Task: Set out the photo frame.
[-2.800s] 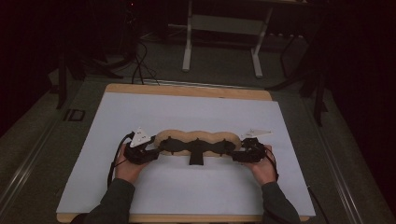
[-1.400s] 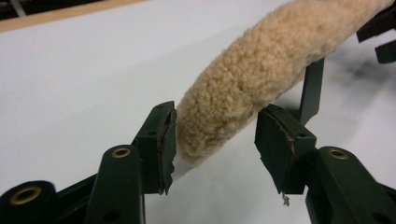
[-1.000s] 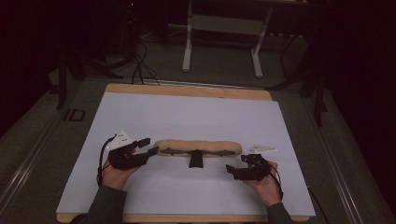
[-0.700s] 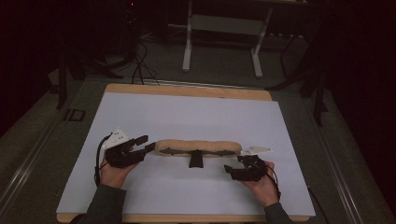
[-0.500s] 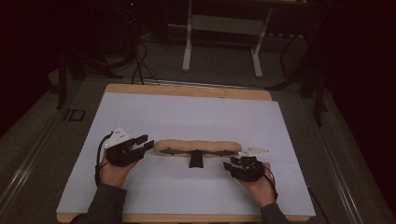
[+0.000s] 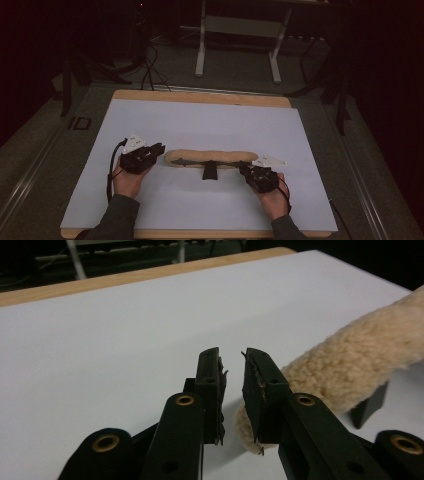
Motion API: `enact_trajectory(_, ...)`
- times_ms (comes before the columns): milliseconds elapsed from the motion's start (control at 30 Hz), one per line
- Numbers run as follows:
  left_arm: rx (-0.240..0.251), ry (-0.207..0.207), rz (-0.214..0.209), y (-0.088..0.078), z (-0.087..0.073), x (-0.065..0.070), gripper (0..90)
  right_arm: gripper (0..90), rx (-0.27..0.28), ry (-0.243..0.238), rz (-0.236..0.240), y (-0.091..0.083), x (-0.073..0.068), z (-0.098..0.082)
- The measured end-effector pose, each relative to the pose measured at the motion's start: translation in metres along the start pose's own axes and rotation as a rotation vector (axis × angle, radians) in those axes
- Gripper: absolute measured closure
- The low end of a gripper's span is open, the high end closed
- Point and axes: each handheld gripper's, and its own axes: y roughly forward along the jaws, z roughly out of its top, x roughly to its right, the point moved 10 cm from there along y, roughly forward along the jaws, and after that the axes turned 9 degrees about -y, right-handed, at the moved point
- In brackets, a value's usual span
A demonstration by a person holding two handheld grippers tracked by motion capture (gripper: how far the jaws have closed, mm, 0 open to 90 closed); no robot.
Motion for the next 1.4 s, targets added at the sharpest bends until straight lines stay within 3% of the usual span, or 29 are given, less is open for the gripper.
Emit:
enact_trajectory(200,-0.009,-0.016,-0.024,0.004,-0.002,0.003,89.9,89.9,0.003,-0.001,-0.012,0.003,0.0,0.001)
enact_trajectory(733,-0.027,0.025,-0.021,0.006,-0.008,0.008,90.0,89.9,0.007,0.007,-0.027,0.007,0.001,0.002)
enact_trajectory(1033,-0.028,0.058,0.017,0.012,-0.01,0.004,89.2,89.8,0.007,0.011,-0.024,0.008,0.002,0.002)
enact_trajectory(1400,-0.034,0.077,0.008,0.012,-0.013,0.006,90.0,89.8,0.007,0.024,-0.025,0.01,0.002,0.003)
